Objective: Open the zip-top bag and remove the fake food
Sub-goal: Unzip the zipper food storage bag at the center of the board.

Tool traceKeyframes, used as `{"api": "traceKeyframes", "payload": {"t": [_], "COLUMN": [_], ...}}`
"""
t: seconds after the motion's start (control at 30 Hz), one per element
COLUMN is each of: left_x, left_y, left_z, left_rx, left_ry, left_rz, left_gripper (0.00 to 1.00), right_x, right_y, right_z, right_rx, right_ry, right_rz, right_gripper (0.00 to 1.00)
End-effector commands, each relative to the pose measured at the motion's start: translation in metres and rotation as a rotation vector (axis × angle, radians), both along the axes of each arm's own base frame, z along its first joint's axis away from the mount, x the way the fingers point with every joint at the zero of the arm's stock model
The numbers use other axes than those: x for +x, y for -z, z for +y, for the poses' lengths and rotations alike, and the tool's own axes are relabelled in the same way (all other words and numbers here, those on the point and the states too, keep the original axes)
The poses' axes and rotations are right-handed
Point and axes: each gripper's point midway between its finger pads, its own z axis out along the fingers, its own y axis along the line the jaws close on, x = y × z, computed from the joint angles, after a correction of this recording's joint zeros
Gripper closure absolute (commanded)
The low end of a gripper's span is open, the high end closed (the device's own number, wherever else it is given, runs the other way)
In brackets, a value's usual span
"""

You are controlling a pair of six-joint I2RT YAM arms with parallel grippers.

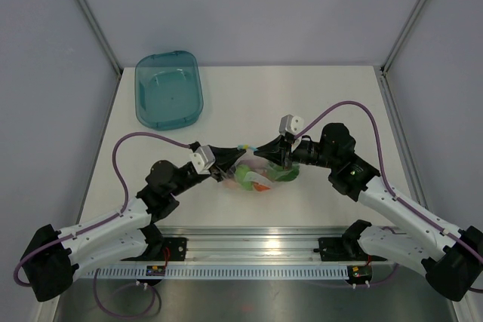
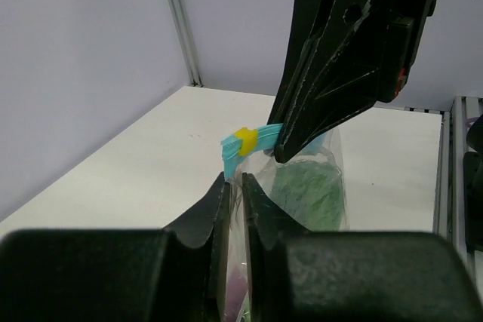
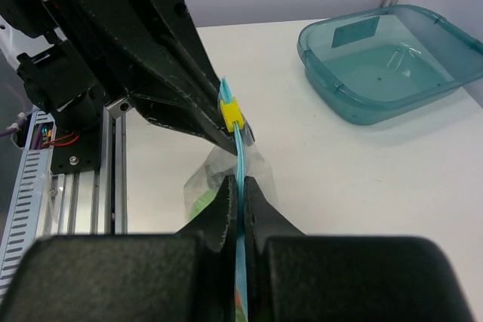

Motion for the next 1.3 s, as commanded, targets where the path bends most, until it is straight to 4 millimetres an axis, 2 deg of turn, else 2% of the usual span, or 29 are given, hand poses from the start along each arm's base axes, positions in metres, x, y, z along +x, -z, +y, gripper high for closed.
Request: {"api": "traceKeyframes", "payload": {"t": [0.0, 0.23, 0.4, 0.67, 0.73, 0.8, 1.0, 1.27], "left_x": [-0.006, 0.003, 0.005, 0.004, 0.003, 0.001, -0.001, -0.005], "left_y": [-0.023, -0.02, -0.016, -0.016, -0.018, -0.017, -0.013, -0.012], "left_z": [0.003, 0.003, -0.001, 0.0, 0.001, 0.001, -0.002, -0.01], "left_rx": [-0.056, -0.043, -0.02, -0.024, -0.03, -0.028, -0.015, 0.009], "left_ry": [0.018, -0.02, -0.011, -0.015, -0.013, -0.004, 0.019, 0.064], "left_rz": [-0.074, -0.032, -0.005, 0.001, -0.005, -0.009, -0.003, 0.007], "left_gripper": [1.0, 1.0, 1.0, 1.0, 1.0, 1.0, 1.0, 1.0], "right_x": [-0.006, -0.007, -0.008, -0.008, -0.007, -0.007, -0.004, 0.0], "right_y": [-0.022, -0.022, -0.023, -0.024, -0.024, -0.024, -0.031, -0.034], "right_z": [0.001, 0.001, 0.002, 0.001, 0.002, 0.003, 0.008, 0.015], "right_rx": [0.053, 0.055, 0.057, 0.062, 0.068, 0.073, 0.107, 0.122], "right_ry": [-0.02, -0.026, -0.033, -0.029, -0.024, -0.03, -0.034, -0.052], "right_rz": [-0.059, -0.057, -0.055, -0.06, -0.054, -0.054, -0.051, -0.046], "right_gripper": [1.0, 1.0, 0.93, 0.71, 0.61, 0.57, 0.52, 0.54]}}
